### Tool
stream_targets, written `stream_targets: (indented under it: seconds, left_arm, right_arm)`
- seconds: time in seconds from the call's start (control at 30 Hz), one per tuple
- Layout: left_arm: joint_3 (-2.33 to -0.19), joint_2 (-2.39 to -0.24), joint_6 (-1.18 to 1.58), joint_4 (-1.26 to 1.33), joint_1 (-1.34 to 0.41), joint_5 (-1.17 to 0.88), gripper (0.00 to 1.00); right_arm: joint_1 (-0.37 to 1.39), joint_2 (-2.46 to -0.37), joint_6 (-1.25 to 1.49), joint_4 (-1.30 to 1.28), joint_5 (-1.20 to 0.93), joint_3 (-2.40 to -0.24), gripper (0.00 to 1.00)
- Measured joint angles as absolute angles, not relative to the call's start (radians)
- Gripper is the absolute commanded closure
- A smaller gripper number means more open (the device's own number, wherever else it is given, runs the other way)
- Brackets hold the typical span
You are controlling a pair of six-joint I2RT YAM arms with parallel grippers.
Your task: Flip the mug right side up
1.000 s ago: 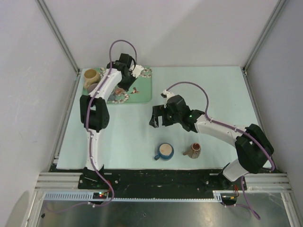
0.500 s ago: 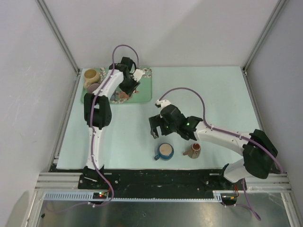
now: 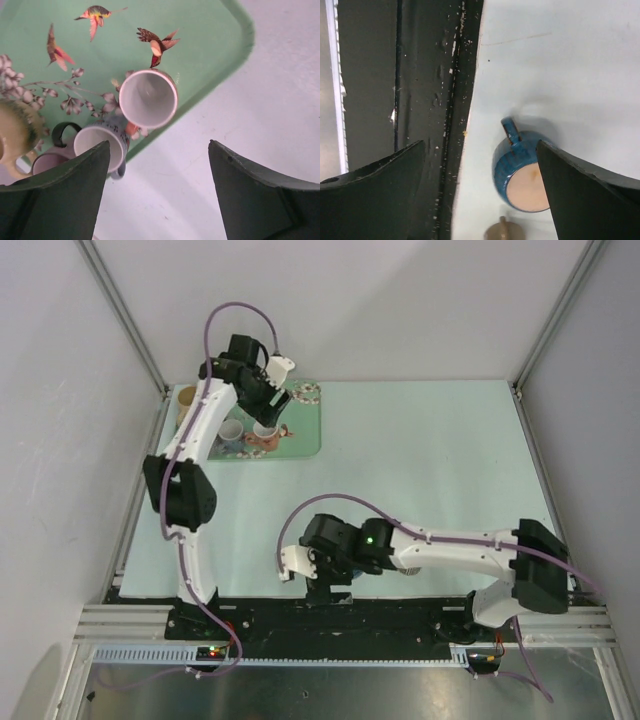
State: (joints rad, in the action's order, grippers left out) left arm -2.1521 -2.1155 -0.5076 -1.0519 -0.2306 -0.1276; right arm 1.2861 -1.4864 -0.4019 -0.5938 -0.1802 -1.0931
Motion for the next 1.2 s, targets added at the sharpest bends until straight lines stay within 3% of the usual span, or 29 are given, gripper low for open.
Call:
stream_targets:
  seconds: [0.27,0.47,0.67,0.83,0.97,1.0,1.07,1.2]
  left_arm:
    - [-2.048,-1.874,-0.513,-1.056,-0.231,-0.192,0.15]
    - [-1.965,-1.823,-0.514,-1.058,-0.230,-0.208,0.15]
    - [-1.910,-1.822,-0.514,-1.061,-0.229,-0.214,0.15]
    - [-1.910,-1.822,-0.513,-1.060,-0.228,-0.218,0.15]
    - [-1.910,-1.822,-0.513,-1.060,-0.226,-0.222,0.15]
    - [-1.910,-1.822,-0.513,-1.060,-0.226,-0.223,0.15]
    - [-1.910,-1.822,-0.513,-1.060,-0.225,-0.224,0.15]
    - [-1.909,-1.815,-0.513,-1.060,-0.222,-0.235,0.15]
  right_arm:
    - [1.282,-1.745,-0.672,-0.815,-0.179,-1.332,0.06]
    - [1.281,-1.860,-0.762,-0.928,-0.131,-1.398,0.15]
    - [1.280,-1.929,-0.818,-0.966,-0.072,-1.443,0.41]
    - [1.274,-1.971,-0.847,-0.966,-0.043,-1.452,0.46]
    - [1.268,-1.998,-0.865,-0.960,-0.035,-1.452,0.70]
    - [1.268,-2.003,-0.868,-0.959,-0.033,-1.453,0.84]
    - [1.268,-2.010,-0.878,-0.956,-0.029,-1.454,0.96]
    - [1.267,-2.015,-0.871,-0.959,-0.016,-1.465,1.00]
